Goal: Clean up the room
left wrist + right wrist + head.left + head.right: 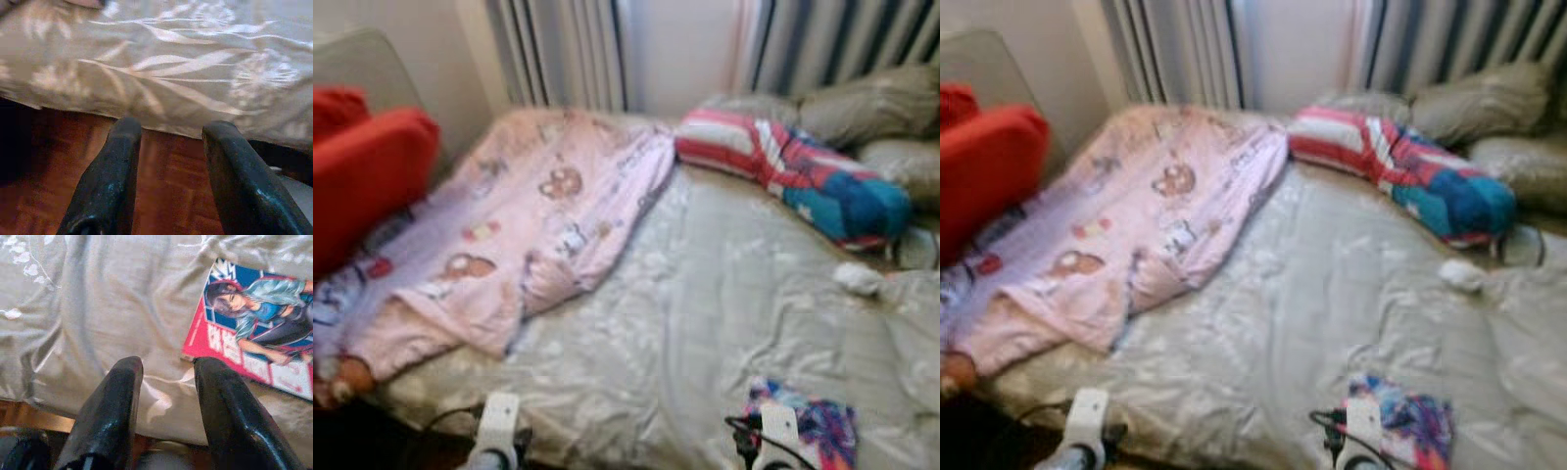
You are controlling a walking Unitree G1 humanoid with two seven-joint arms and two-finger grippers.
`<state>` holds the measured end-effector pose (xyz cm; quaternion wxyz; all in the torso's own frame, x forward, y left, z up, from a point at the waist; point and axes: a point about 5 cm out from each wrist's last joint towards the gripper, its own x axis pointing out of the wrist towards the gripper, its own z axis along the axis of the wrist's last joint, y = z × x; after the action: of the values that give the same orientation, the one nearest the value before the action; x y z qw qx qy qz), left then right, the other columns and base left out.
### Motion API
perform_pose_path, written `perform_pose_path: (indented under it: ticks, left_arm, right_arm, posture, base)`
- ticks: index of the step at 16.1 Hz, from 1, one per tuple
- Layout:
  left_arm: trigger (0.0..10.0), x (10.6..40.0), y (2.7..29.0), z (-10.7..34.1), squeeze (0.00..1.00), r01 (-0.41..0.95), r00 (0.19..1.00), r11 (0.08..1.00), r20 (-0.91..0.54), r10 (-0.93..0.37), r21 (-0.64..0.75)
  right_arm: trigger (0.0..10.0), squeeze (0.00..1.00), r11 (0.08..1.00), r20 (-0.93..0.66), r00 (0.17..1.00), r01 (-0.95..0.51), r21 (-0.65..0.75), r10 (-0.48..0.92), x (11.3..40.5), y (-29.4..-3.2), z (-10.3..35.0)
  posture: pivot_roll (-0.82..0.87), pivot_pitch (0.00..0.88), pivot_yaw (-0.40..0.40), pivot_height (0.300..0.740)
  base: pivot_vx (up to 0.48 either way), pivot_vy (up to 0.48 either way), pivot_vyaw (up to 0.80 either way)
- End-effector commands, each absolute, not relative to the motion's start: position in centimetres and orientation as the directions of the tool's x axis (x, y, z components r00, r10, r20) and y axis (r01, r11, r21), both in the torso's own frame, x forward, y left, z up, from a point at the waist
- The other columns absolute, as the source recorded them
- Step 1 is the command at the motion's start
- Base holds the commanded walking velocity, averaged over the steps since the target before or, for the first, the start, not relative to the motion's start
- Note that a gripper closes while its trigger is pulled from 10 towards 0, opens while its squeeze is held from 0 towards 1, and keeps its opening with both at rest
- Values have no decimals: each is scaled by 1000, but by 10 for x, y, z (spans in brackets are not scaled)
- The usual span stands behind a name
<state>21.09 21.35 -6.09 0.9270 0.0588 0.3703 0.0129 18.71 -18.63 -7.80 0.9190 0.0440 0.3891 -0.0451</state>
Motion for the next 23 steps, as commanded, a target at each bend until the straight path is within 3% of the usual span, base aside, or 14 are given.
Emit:
perform_pose_path:
  ticks: [1,23]
  left_arm:
    - [10000,210,208,-63,0,28,721,994,-691,54,107]
    - [10000,216,210,-59,0,10,736,995,-675,62,103]
  right_arm:
    - [10000,0,986,-733,675,161,35,-84,179,-196,-81]
    - [10000,0,978,-746,658,204,47,-102,176,-197,-83]
  posture:
    - [50,35,47,740]
    - [58,89,52,740]
  base:
    - [0,442,0]
    - [0,417,0]
